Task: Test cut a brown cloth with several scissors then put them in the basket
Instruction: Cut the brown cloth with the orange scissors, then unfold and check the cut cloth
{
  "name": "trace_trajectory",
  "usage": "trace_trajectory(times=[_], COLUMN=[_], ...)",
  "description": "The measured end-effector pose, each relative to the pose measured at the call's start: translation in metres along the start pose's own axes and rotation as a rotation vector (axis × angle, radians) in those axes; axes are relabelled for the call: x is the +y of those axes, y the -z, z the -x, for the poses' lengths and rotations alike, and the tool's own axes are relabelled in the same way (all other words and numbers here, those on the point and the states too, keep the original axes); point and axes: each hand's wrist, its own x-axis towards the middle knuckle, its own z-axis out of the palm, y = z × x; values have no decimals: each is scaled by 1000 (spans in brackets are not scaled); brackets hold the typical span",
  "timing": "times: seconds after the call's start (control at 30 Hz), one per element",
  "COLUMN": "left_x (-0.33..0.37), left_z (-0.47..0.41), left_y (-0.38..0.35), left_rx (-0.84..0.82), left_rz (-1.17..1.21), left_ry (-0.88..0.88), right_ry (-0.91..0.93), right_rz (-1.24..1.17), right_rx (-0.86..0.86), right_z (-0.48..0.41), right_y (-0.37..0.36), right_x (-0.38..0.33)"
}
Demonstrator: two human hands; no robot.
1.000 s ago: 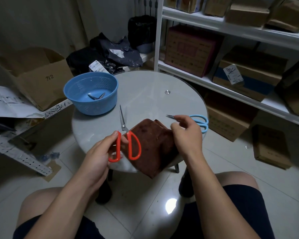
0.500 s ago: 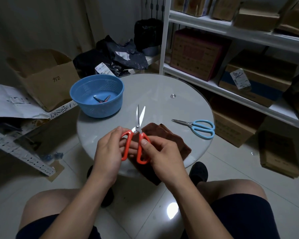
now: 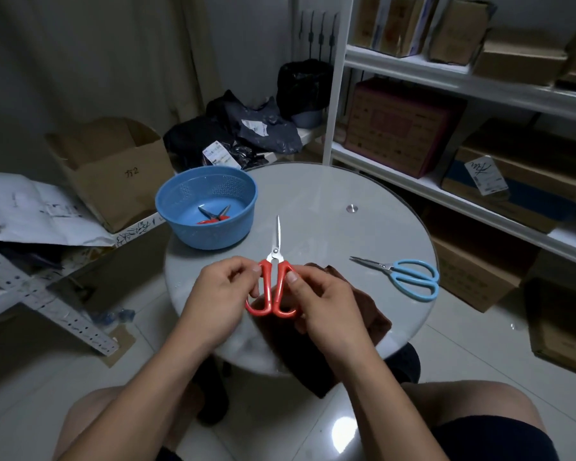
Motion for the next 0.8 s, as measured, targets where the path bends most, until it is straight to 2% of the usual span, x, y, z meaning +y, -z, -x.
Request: trace_trajectory(times=[0.1, 0.2, 0.3, 0.43, 0.5, 0.57, 0.63, 0.7, 0.8], left_x=[4, 9, 15, 11, -1, -9, -19, -29, -41], left_z=[-26, -68, -120, -182, -203, -214, -220, -225, -224], left_y=[29, 65, 85, 88, 87, 83, 80, 80, 83], left_rx=[-21, 145, 277, 177, 102, -61, -157, -154, -16], left_rz=[-8, -18, -95, -387, -605, -883, -991, -1074, -1109], left_ry=[55, 106, 218, 377, 391, 365, 364, 302, 192], right_ry=[-53, -142, -173, -155, -135, -133, -135, -133, -144], right_rz=[-76, -113, 18, 77, 98, 116, 138, 143, 141], right_rx=[-13, 33, 124, 261, 300, 309, 302, 295, 266], right_z=[-10, -14, -16, -17, -18, -21, -24, -26, -32], right_y=[1, 10, 21, 32, 37, 41, 42, 41, 40], right_x=[-5, -3, 7, 16, 19, 21, 22, 22, 22])
